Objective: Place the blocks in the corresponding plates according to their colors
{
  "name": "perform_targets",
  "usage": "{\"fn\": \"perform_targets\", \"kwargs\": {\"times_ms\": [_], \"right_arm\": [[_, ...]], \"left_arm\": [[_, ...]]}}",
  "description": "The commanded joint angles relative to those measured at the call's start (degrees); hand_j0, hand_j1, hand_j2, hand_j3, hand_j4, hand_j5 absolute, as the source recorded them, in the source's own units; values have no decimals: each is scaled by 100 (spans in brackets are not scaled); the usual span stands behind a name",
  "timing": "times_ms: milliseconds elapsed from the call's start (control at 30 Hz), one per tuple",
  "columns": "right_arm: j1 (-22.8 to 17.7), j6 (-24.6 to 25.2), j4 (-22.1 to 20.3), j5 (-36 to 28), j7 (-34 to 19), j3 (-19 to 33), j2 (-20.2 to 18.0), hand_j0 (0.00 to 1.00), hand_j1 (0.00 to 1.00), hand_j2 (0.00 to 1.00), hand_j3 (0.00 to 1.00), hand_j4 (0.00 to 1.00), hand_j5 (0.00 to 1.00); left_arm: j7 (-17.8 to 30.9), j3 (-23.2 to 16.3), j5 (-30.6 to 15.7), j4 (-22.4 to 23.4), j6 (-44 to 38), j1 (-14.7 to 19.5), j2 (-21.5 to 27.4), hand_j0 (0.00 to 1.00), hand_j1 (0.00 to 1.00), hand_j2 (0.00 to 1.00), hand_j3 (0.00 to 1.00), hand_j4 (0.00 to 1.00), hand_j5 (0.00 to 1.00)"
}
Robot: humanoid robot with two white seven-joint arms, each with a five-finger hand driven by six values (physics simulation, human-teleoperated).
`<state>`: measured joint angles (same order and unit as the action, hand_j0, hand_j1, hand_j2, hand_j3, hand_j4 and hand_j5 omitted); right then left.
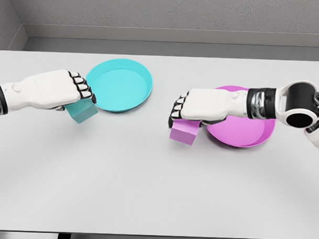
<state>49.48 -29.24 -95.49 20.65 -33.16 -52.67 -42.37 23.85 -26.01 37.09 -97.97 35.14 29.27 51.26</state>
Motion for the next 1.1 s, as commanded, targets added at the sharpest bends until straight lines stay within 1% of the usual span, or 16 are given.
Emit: {"fn": "perform_targets", "kwargs": {"times_ms": [0, 133, 167, 233, 367, 433, 467, 567, 633, 733, 767, 800, 867, 933, 1000, 1067], "right_arm": [[0, 6, 4, -26, 3, 178, -44, 63, 63, 63, 63, 63, 63], [9, 6, 65, -35, 3, 292, -70, 63, 63, 63, 63, 63, 63], [9, 15, 83, -35, 3, 292, -79, 63, 63, 63, 63, 63, 63], [9, 15, 144, -35, 3, 292, -193, 63, 63, 63, 63, 63, 63], [18, 15, 426, -35, 3, 345, -246, 63, 63, 63, 63, 63, 63], [-79, -3, 478, -35, -6, 714, -298, 63, 63, 63, 63, 63, 63], [-79, -3, 514, -44, -6, 714, -307, 63, 63, 63, 63, 63, 63], [-70, -3, 786, -35, -6, 723, -307, 63, 63, 63, 63, 63, 63], [-70, -3, 804, -35, -6, 732, -386, 63, 63, 63, 63, 63, 63], [-79, -3, 935, -35, -6, 741, -395, 63, 63, 63, 63, 63, 63], [-79, -3, 971, -35, -6, 749, -413, 63, 63, 63, 63, 63, 63], [-79, 6, 988, -35, 3, 758, -536, 63, 63, 63, 63, 63, 63], [-79, -3, 1155, -35, -6, 758, -545, 63, 63, 63, 63, 63, 63], [-88, -3, 1401, -35, -6, 758, -553, 63, 63, 63, 63, 63, 63], [-88, -3, 1542, -35, -6, 758, -553, 63, 63, 63, 63, 63, 63], [-105, 6, 1647, -35, -6, 758, -545, 63, 63, 63, 63, 63, 63]], "left_arm": [[-3, -150, -27, 217, -14, 17, -186, 50, 50, 50, 50, 50, 50], [-3, -203, -9, 445, -14, 202, -362, 50, 50, 50, 50, 50, 50], [-3, -326, -9, 498, -14, 325, -406, 50, 50, 50, 50, 50, 50], [-3, -598, -35, 779, -14, 624, -564, 50, 50, 50, 50, 50, 50], [-3, -616, -44, 823, -14, 730, -582, 49, 49, 49, 49, 49, 49], [-3, -625, -44, 928, -14, 808, -696, 44, 44, 44, 44, 44, 44], [-3, -625, -44, 981, -14, 852, -731, 43, 43, 43, 43, 43, 43], [-3, -625, -53, 1043, -14, 931, -784, 37, 37, 37, 37, 37, 37], [-3, -625, -44, 1271, -14, 1028, -907, 35, 35, 35, 35, 35, 35], [-3, -625, -36, 1456, -14, 1116, -969, 35, 35, 35, 35, 35, 35], [-3, -634, -36, 1605, -14, 1186, -1092, 35, 35, 35, 35, 35, 35], [-3, -634, -36, 1649, -14, 1195, -1127, 35, 35, 35, 35, 35, 35], [-3, -634, -9, 1834, -14, 1257, -1250, 35, 35, 35, 35, 35, 35], [-3, -634, 0, 1887, -14, 1310, -1320, 35, 35, 35, 35, 35, 35], [23, -642, 35, 2106, -14, 1380, -1505, 35, 35, 35, 35, 35, 35], [23, -871, 35, 2220, -14, 1538, -1610, 35, 35, 35, 35, 35, 35]]}}
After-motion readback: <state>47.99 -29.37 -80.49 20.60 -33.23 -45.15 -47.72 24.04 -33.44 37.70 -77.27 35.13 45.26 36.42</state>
